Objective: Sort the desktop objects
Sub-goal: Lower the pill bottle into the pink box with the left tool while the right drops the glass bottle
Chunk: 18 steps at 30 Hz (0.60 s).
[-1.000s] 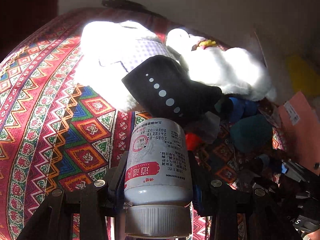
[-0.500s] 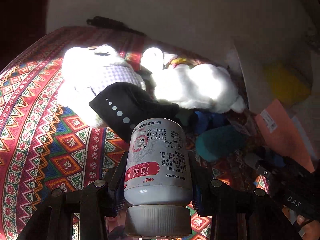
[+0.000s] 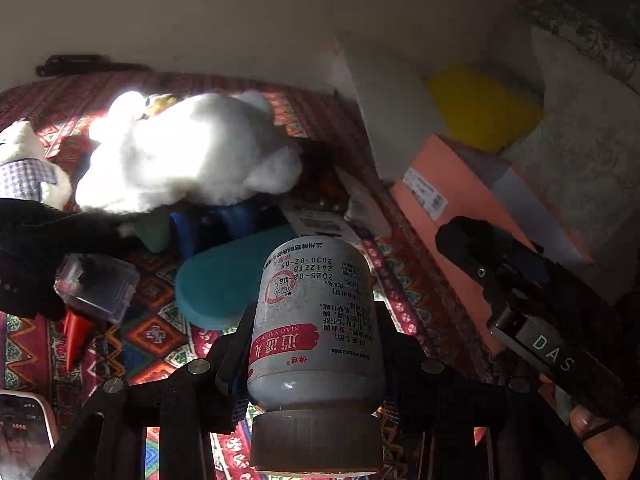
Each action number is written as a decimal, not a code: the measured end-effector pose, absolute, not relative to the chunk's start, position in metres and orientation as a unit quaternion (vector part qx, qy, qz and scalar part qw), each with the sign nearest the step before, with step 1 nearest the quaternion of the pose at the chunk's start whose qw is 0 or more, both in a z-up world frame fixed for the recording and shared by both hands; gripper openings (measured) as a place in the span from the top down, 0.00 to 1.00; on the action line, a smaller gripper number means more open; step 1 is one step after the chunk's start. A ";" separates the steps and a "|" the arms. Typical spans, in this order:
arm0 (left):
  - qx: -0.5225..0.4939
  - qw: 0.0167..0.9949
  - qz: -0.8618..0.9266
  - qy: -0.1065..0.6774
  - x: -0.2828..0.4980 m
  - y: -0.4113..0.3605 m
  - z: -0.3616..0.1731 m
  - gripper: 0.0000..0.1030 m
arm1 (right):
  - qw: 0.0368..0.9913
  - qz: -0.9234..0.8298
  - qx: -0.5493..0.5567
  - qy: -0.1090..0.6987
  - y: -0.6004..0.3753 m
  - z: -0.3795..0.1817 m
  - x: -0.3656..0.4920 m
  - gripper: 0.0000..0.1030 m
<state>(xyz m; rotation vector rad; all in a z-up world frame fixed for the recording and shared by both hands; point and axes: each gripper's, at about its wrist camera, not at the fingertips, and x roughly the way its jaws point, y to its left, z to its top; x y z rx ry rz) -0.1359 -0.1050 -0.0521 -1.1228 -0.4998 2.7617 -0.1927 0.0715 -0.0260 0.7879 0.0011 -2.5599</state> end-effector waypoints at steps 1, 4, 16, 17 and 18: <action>-0.372 0.069 0.912 -0.160 -0.142 -0.094 -0.051 0.57 | 0.217 -0.934 0.285 -0.005 0.082 -0.024 -0.196 0.36; -0.372 0.093 0.913 -0.141 -0.160 -0.062 -0.045 0.57 | 0.176 -0.945 0.275 -0.025 0.115 -0.017 -0.206 0.36; -0.361 0.167 0.914 -0.085 -0.233 0.054 -0.010 0.57 | 0.014 -0.960 0.251 -0.124 0.240 -0.012 -0.272 0.36; -0.360 0.173 0.913 -0.081 -0.239 0.064 -0.008 0.57 | -0.001 -0.958 0.254 -0.134 0.252 -0.015 -0.279 0.36; -0.361 0.179 0.912 -0.076 -0.246 0.075 -0.006 0.57 | -0.015 -0.955 0.258 -0.144 0.264 -0.018 -0.285 0.36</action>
